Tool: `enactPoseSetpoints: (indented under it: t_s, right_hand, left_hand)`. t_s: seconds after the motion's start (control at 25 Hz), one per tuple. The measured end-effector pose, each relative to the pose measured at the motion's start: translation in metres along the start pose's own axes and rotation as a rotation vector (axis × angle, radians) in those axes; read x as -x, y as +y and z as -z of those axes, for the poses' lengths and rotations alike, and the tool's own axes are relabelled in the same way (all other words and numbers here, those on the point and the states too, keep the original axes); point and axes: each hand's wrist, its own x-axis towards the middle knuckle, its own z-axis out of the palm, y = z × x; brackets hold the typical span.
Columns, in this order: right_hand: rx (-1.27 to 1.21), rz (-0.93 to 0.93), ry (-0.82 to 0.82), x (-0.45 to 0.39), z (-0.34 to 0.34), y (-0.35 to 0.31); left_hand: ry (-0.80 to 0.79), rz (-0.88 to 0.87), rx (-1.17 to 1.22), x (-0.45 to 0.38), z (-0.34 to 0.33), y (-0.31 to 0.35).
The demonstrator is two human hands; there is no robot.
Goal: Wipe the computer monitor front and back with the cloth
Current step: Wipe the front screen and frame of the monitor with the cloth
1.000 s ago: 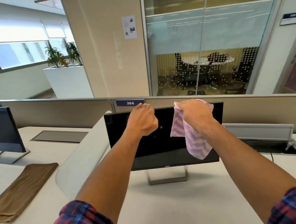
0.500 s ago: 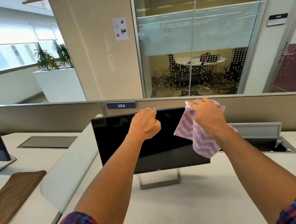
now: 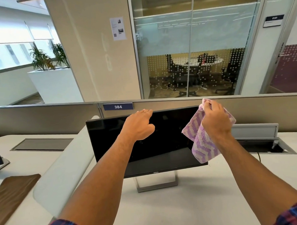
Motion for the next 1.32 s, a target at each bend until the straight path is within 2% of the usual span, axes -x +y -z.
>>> enactPoseSetpoints:
  t_s: [0.08,0.24,0.4,0.56,0.72,0.84,0.88,1.0,1.04,1.16,1.2,1.32]
  right_hand:
    - [-0.034,0.055,0.085,0.007,-0.009,-0.001]
    - [-0.249,-0.065,0.144,0.013,-0.018,-0.008]
    - [-0.224,0.198,0.15,0.03,-0.029,0.002]
    - [-0.302,0.047,0.186,0.033,-0.039,-0.005]
    - [-0.304,0.169,0.172,0.037,-0.045,-0.016]
    - [-0.269,-0.028,0.217,0.039,-0.045,-0.019]
    - [-0.255,-0.011,0.215,0.042,-0.047,-0.025]
    - [-0.123,0.368,0.142,0.048,-0.055,-0.028]
    - [-0.115,0.392,0.142,0.046,-0.054,-0.023]
    - [-0.325,0.052,0.185,0.042,-0.049,-0.019]
    - [-0.351,0.049,0.19,0.044,-0.049,-0.026]
    - [-0.202,0.34,0.194,0.047,-0.05,-0.043]
  left_hand:
    - [-0.019,0.001,0.011,0.0,0.001,-0.003]
    - [-0.039,-0.001,0.025,-0.001,0.003,-0.005]
    - [-0.044,-0.011,0.024,-0.002,0.002,-0.006]
    - [-0.044,-0.025,0.012,-0.002,0.002,-0.007]
    - [-0.045,-0.029,0.02,-0.001,0.002,-0.007]
    - [-0.046,-0.034,0.019,-0.001,0.003,-0.008]
    - [-0.047,-0.037,0.021,0.0,0.002,-0.008]
    - [-0.055,-0.046,0.031,0.0,0.002,-0.01]
    - [-0.055,-0.049,0.03,0.0,0.002,-0.01]
    - [-0.047,-0.046,0.033,0.001,0.001,-0.01]
    - [-0.041,-0.044,0.033,0.001,0.0,-0.01]
    - [-0.04,-0.034,0.021,0.0,-0.002,-0.01]
